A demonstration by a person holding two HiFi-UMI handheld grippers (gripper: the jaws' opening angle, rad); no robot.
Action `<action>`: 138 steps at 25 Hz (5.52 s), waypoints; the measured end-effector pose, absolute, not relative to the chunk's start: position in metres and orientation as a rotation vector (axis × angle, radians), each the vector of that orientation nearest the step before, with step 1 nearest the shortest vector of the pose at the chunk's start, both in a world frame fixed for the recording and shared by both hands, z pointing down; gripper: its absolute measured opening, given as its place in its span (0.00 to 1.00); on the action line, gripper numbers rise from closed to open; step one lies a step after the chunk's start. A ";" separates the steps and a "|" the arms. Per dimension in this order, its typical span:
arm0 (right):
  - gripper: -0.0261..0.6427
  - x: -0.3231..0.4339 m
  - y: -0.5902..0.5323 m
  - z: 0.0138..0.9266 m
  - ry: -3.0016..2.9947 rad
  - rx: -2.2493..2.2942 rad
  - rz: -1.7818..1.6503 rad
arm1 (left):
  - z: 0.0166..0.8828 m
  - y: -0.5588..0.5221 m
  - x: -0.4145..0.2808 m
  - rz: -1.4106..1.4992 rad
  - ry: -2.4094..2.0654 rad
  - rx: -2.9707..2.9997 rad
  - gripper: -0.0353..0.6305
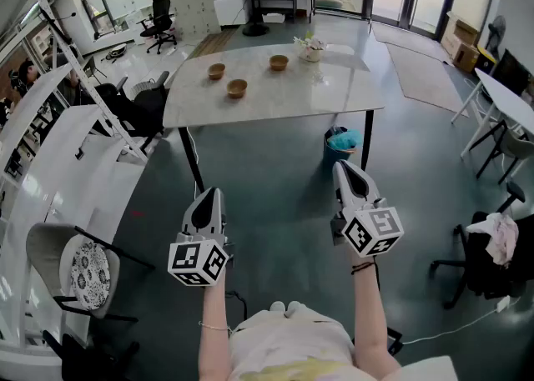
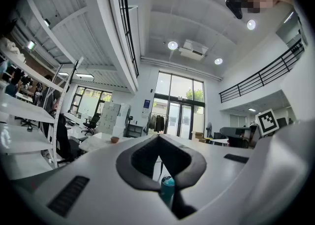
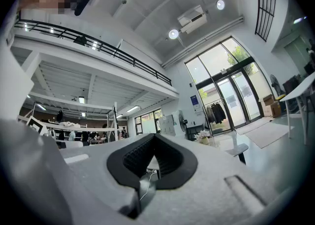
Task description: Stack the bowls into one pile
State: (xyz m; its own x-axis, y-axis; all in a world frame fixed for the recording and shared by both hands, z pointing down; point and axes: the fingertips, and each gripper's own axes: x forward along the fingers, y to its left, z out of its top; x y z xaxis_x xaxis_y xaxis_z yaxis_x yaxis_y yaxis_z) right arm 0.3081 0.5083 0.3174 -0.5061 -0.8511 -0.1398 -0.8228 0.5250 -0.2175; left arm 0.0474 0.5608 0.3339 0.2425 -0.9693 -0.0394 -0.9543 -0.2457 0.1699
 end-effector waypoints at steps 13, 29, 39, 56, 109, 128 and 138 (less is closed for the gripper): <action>0.05 0.322 0.497 0.328 2.561 -1.371 -0.245 | 0.339 0.553 0.062 -0.214 -1.872 2.353 0.05; 0.13 0.316 0.461 0.345 2.616 -1.344 -0.291 | 0.355 0.537 0.063 -0.200 -1.890 2.291 0.05; 0.20 0.292 0.395 0.359 2.619 -1.393 -0.309 | 0.369 0.468 0.033 -0.206 -1.871 2.270 0.05; 0.24 0.218 0.249 0.357 2.578 -1.411 -0.409 | 0.368 0.315 -0.033 -0.204 -1.806 2.281 0.05; 0.24 0.072 -0.099 0.468 2.847 -1.138 -0.879 | 0.483 0.006 -0.122 -0.139 -1.784 1.900 0.05; 0.24 -0.010 -0.147 0.565 3.125 -0.975 -1.252 | 0.571 -0.011 -0.137 -0.004 -1.705 1.634 0.05; 0.21 -0.029 -0.152 0.606 3.213 -1.008 -1.440 | 0.591 -0.025 -0.137 0.008 -1.659 1.595 0.05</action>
